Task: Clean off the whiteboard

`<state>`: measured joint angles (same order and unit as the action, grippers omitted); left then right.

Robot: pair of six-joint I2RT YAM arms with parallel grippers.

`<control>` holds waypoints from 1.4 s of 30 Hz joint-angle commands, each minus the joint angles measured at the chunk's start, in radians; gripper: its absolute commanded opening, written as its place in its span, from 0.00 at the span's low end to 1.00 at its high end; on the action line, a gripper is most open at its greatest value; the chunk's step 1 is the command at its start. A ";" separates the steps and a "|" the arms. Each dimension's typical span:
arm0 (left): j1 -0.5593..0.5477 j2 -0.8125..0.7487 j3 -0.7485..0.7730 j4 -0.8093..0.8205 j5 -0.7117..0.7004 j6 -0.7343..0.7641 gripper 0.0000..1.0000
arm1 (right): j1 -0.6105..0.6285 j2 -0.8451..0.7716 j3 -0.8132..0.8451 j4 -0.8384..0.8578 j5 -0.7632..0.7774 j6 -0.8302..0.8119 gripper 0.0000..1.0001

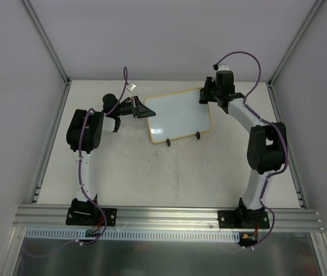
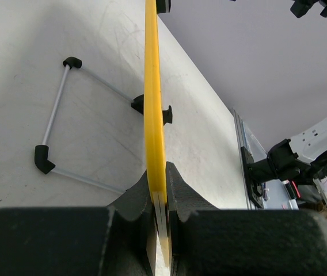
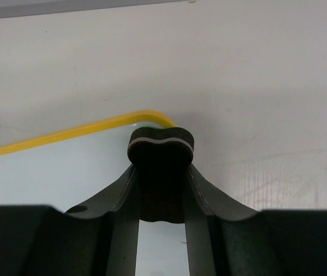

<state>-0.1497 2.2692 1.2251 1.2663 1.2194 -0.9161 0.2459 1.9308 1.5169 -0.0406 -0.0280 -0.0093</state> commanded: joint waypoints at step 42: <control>-0.021 -0.028 0.002 0.160 0.129 0.123 0.00 | 0.085 -0.205 -0.458 -0.242 0.157 0.131 0.01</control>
<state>-0.1497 2.2662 1.2251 1.2785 1.2285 -0.8997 0.3225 1.7565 1.0882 -0.1860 0.1349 0.1200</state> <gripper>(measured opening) 0.047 0.336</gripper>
